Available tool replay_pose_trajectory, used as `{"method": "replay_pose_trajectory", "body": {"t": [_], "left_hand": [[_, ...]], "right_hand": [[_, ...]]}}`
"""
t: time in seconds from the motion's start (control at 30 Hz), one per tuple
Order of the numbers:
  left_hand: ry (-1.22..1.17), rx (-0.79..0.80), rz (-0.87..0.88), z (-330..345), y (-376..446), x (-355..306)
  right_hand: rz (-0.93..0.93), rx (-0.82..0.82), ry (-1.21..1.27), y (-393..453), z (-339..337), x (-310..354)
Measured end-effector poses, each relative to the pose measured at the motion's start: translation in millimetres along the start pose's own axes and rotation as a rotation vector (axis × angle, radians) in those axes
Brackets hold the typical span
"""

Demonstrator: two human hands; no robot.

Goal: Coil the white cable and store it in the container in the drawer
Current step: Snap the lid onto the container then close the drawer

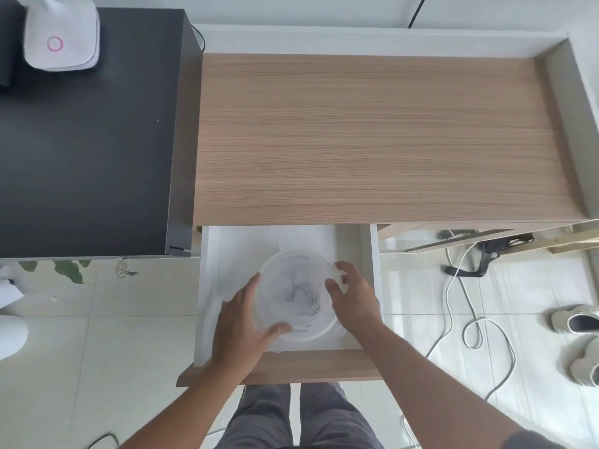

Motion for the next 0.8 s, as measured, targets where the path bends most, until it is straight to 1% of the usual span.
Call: {"method": "replay_pose_trajectory", "body": {"t": [0.07, 0.13, 0.2, 0.33, 0.5, 0.57, 0.7, 0.8], "left_hand": [[0.285, 0.023, 0.147, 7.9, -6.8, -3.8], [0.382, 0.028, 0.203, 10.8, -9.8, -7.3], [0.416, 0.015, 0.243, 11.3, -9.5, -10.7], [0.536, -0.048, 0.419, 12.4, -10.6, -18.1], [0.593, 0.017, 0.462, 13.0, -5.3, -14.8], [0.601, 0.020, 0.487, 13.9, -5.0, -17.9], [0.604, 0.026, 0.648, 22.4, -9.8, -29.2], [0.634, -0.005, 0.704, 26.1, -13.6, -33.7]], "right_hand": [[0.009, 0.036, -0.035, 2.7, 0.3, 0.1], [0.013, 0.047, -0.065, 4.0, 0.4, 0.5], [0.016, 0.043, -0.090, 5.3, -0.7, 1.0], [-0.001, 0.050, -0.155, 3.7, 1.0, 4.2], [-0.039, 0.068, -0.193, 3.8, -2.0, 9.2], [-0.037, 0.078, -0.208, 4.0, -4.7, 10.2], [-0.013, 0.103, -0.209, 5.5, -6.0, 10.0], [-0.013, 0.089, -0.225, 6.9, -6.1, 11.9]]}}
Point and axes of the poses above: each hand's wrist, its own y-axis towards the middle knuckle, its own z-axis out of the palm, x = y × z, the point moved 10 cm from there along y, towards the middle knuckle, and after that the axes turned 9 degrees about -z, right-handed, at the moved point
